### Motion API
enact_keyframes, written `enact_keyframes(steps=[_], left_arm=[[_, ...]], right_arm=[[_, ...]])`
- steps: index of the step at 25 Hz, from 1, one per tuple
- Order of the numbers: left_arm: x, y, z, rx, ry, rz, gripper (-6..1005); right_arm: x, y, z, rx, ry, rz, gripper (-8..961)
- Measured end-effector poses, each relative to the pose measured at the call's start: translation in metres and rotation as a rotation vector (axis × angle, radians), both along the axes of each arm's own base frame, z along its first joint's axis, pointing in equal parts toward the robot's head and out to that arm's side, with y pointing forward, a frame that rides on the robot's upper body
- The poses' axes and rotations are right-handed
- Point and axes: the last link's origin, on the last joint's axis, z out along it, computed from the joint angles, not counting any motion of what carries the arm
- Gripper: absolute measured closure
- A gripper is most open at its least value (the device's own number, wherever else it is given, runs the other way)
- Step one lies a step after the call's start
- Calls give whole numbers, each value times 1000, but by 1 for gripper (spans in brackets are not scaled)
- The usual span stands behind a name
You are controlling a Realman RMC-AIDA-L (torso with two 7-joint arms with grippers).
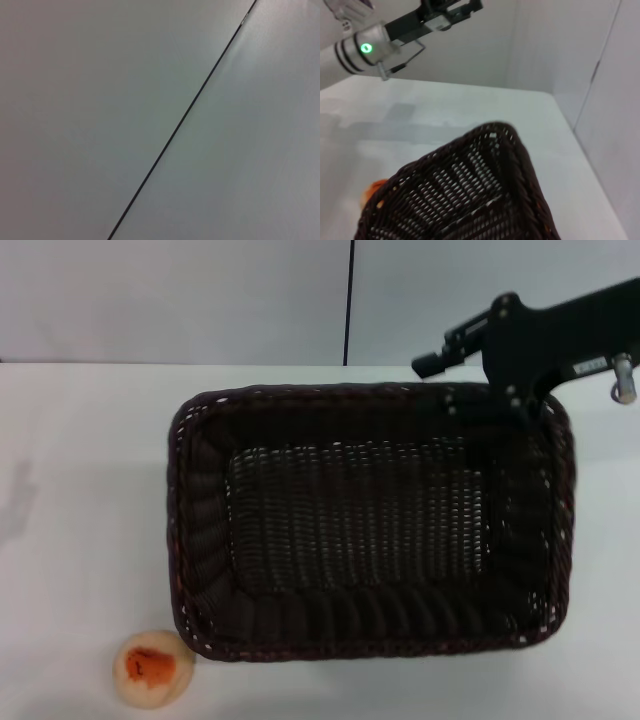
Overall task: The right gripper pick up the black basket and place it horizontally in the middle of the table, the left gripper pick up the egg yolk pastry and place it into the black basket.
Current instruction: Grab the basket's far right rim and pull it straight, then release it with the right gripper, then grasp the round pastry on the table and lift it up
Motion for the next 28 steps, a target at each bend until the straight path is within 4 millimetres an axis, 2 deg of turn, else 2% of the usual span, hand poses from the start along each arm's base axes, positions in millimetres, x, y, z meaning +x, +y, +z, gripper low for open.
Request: enact_keyframes(steps=[5, 12, 15, 20, 26, 27, 28], left_arm=[[1, -3, -4, -31, -28, -16, 258], [2, -6, -9, -72, -16, -26, 262], [2, -7, -12, -115, 9, -39, 264], [-1, -13, -15, -203, 85, -56, 267], [-7, -24, -20, -416, 284, -109, 271], [-8, -25, -21, -454, 325, -124, 271], [-8, -27, -23, -478, 356, -132, 272]], right_arm=[[-8, 8, 2, 51, 17, 43, 537], [-26, 13, 19, 145, 158, 118, 512], [-22, 10, 28, 204, 256, 112, 512], [12, -1, 40, 327, 482, -1, 512], [86, -25, 46, 542, 789, -190, 512], [111, -33, 47, 630, 865, -267, 512], [111, -33, 47, 630, 865, -267, 512]])
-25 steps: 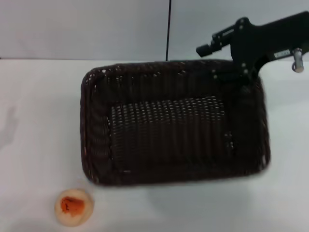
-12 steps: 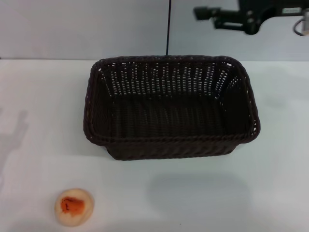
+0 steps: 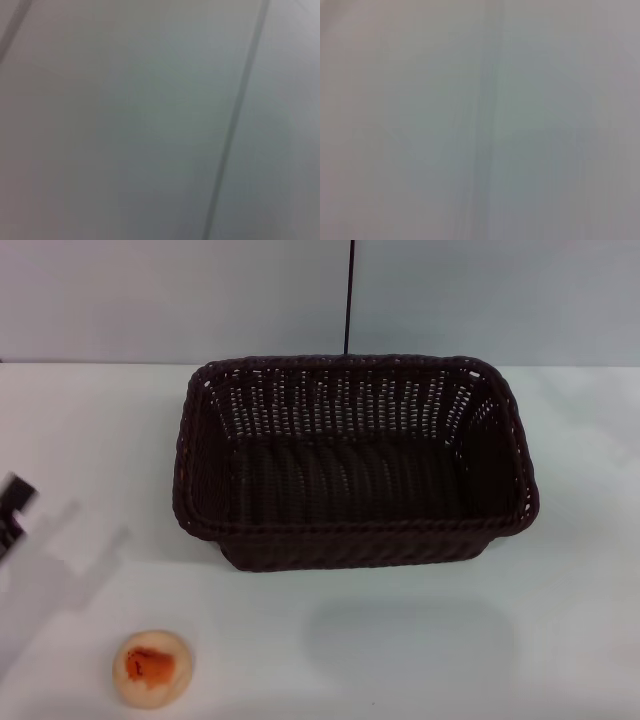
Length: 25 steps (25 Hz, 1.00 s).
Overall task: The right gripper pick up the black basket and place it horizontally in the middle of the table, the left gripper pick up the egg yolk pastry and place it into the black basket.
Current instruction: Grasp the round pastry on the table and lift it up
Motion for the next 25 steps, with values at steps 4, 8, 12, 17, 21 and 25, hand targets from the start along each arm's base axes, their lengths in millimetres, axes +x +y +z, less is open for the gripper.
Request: enact_keyframes(steps=[4, 8, 12, 17, 21, 25], left_arm=[[0, -13, -12, -86, 119, -63, 274], [0, -16, -15, -114, 138, -74, 277], [0, -24, -26, -198, 166, -99, 279], [3, -24, -38, -248, 167, -110, 282], [1, -26, -51, -325, 194, -107, 285], [-3, -33, -56, -363, 212, -89, 287]], right_arm=[[44, -18, 1, 139, 163, -169, 512], [73, -33, 5, 257, 246, -294, 512], [92, -42, 8, 342, 337, -395, 512], [101, -47, 8, 374, 383, -448, 512], [105, -49, 9, 388, 399, -468, 512], [108, -49, 11, 398, 402, -481, 512]])
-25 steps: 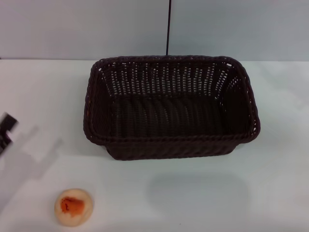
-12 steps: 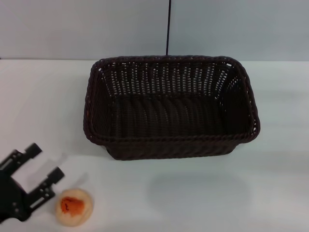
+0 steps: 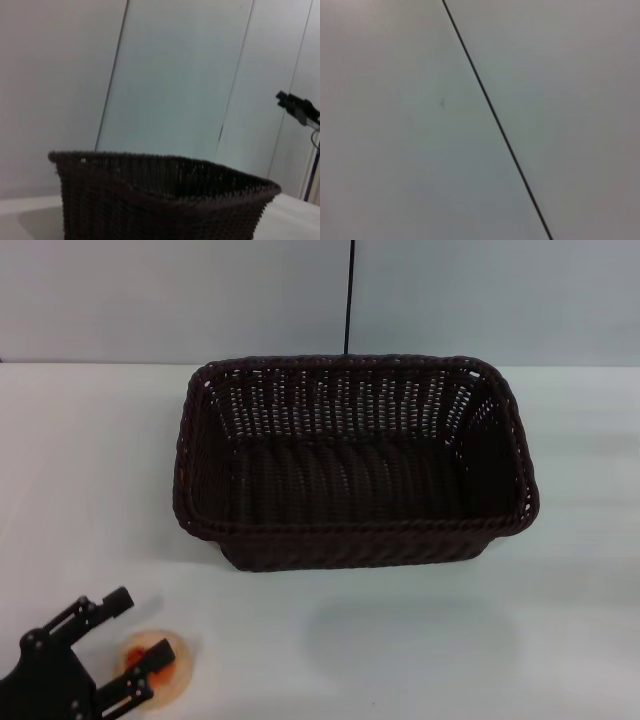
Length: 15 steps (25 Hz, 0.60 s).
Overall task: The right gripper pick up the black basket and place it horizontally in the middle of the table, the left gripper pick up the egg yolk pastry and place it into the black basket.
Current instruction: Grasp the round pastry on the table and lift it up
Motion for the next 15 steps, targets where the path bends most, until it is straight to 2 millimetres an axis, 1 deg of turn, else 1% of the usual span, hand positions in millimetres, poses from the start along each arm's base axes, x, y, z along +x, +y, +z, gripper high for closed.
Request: enact_keyframes(steps=[8, 15], left_arm=[[-11, -12, -4, -36, 52, 51, 292], [-14, -13, -9, -57, 68, 67, 296]], right_arm=[[4, 0, 2, 10, 8, -27, 512], [4, 2, 2, 8, 9, -28, 512]])
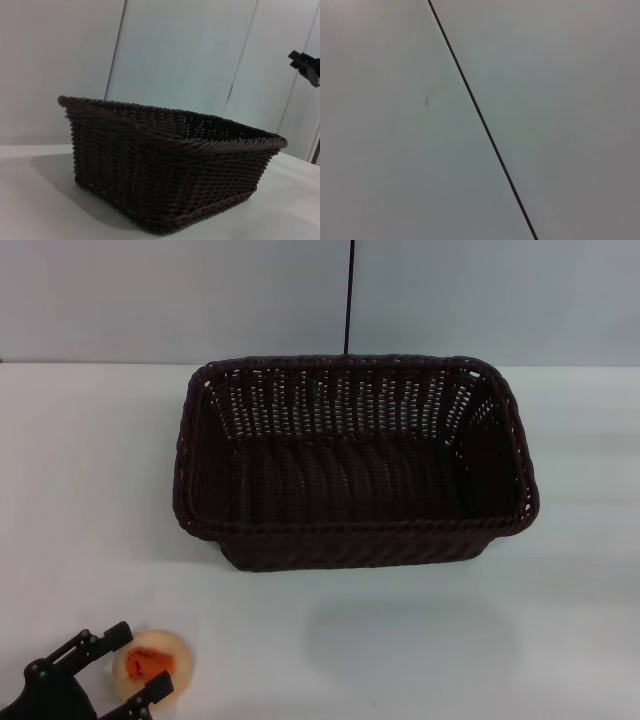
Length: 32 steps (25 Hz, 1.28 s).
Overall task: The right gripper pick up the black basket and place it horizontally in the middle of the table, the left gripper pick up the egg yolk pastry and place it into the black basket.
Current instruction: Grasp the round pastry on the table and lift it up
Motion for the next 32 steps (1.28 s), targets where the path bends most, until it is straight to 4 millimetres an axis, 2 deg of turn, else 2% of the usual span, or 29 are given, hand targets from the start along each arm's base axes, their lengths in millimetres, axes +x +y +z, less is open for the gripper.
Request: enact_keyframes(steps=[9, 15, 18, 28, 32], left_arm=[[-4, 0, -2, -25, 33, 6, 302], [-5, 3, -4, -27, 42, 8, 535], [-5, 4, -4, -25, 44, 11, 774], [-2, 9, -3, -14, 29, -2, 892], [2, 18, 3, 33, -3, -8, 917]], right_arm=[[3, -1, 0, -1, 4, -18, 512], [4, -2, 0, 4, 8, -21, 512], [4, -2, 0, 4, 8, -22, 512], [6, -2, 0, 1, 11, -32, 512], [6, -2, 0, 4, 12, -36, 512]])
